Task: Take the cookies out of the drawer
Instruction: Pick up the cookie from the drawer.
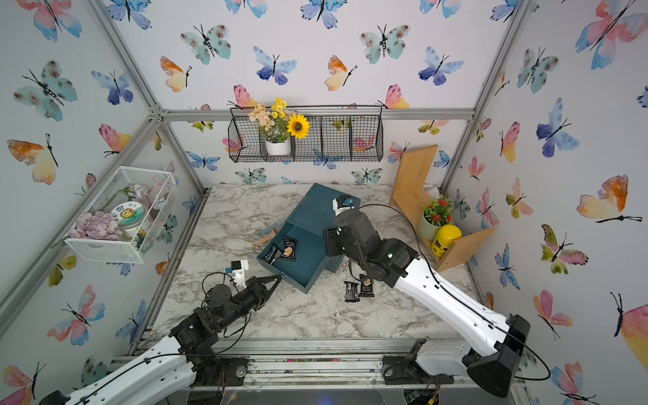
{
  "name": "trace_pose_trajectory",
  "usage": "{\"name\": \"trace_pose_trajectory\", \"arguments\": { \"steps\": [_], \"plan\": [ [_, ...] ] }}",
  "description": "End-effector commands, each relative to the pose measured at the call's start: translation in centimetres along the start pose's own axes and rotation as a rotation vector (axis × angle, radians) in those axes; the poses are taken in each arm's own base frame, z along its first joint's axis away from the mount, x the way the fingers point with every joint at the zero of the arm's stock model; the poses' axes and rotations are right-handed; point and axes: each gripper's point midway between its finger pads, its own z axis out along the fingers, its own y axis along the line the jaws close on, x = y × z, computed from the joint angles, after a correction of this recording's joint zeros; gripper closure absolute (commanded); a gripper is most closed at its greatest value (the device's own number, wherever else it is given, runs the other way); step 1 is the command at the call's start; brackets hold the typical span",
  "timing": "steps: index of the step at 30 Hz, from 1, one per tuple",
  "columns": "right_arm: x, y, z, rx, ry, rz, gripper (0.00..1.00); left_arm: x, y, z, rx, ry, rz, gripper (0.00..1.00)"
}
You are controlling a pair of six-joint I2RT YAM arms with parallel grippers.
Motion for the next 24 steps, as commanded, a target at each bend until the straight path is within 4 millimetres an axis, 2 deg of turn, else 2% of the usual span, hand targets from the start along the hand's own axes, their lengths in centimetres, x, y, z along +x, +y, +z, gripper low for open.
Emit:
{"name": "trace_pose_trajectory", "arguments": {
  "steps": [1,4,6,13,24],
  "plan": [
    [1.2,3.8,2.4,-0.086,0.125,-0.051,0.53,-0.7,-1.2,-0.2,0.032,-0.030,0.022,1.00],
    [2.2,6.6,4.0,-0.106,0.157,-0.037,0.50,-0.7,-1.2,-0.3,0.031,-0.032,0.022,1.00],
    [3.0,7.5,5.3,-0.087,0.163,0.004,0.48,-0.7,-1.1,-0.2,0.030,-0.034,0.022,1.00],
    [5.6,7.4,8.8,0.034,0.215,0.139,0.41,-0.7,-1.2,-0.2,0.031,-0.032,0.022,1.00],
    [8.3,6.7,12.2,0.144,0.272,0.167,0.42,-0.7,-1.0,-0.3,0.033,-0.033,0.019,1.00]
  ]
}}
